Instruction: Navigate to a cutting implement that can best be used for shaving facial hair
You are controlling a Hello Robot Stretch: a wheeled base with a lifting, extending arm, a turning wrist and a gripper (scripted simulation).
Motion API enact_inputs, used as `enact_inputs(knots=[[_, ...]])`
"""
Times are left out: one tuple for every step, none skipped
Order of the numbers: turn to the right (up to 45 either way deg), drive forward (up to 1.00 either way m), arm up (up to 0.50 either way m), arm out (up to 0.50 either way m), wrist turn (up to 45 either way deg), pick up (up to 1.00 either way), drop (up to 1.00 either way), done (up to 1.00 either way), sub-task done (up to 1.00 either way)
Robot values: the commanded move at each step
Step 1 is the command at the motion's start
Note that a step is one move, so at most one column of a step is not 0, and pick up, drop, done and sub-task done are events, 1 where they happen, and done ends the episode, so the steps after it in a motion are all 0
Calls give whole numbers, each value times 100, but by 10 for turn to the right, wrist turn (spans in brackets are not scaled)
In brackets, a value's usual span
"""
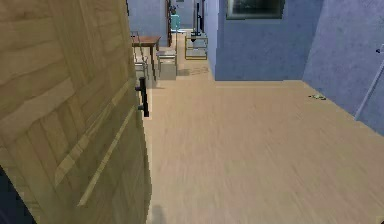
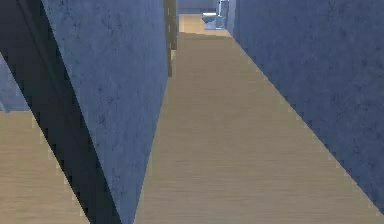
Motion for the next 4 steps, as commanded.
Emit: enact_inputs(knots=[[150,0,0,0,0,0,0,0,0],[0,100,0,0,0,0,0,0,0],[0,10,0,0,0,0,0,0,0],[-420,0,0,0,0,0,0,0,0]])
